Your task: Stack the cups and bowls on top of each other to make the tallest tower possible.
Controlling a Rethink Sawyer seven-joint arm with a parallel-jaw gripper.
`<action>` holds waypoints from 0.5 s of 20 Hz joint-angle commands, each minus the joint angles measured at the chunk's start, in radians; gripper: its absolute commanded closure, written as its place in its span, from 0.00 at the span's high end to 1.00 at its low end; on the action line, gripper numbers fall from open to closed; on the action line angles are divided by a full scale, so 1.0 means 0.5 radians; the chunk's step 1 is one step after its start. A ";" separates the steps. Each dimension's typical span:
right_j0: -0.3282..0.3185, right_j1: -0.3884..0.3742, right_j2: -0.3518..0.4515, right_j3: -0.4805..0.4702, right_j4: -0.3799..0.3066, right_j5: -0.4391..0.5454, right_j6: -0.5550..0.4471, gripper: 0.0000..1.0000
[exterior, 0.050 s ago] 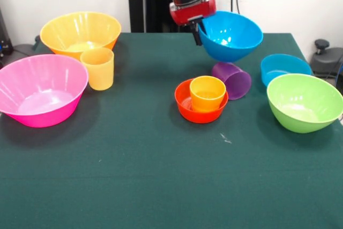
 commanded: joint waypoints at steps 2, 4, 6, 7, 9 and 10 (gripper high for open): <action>0.115 0.063 0.192 -0.564 0.250 0.597 -0.034 0.00; 0.120 0.094 0.215 -0.654 0.281 0.698 -0.066 0.00; 0.140 0.105 0.219 -0.724 0.318 0.786 -0.059 0.00; 0.154 0.101 0.218 -0.755 0.336 0.834 -0.055 0.00; 0.193 0.061 0.207 -0.783 0.363 0.905 -0.019 0.00; 0.191 0.040 0.229 -0.767 0.377 0.921 -0.015 0.00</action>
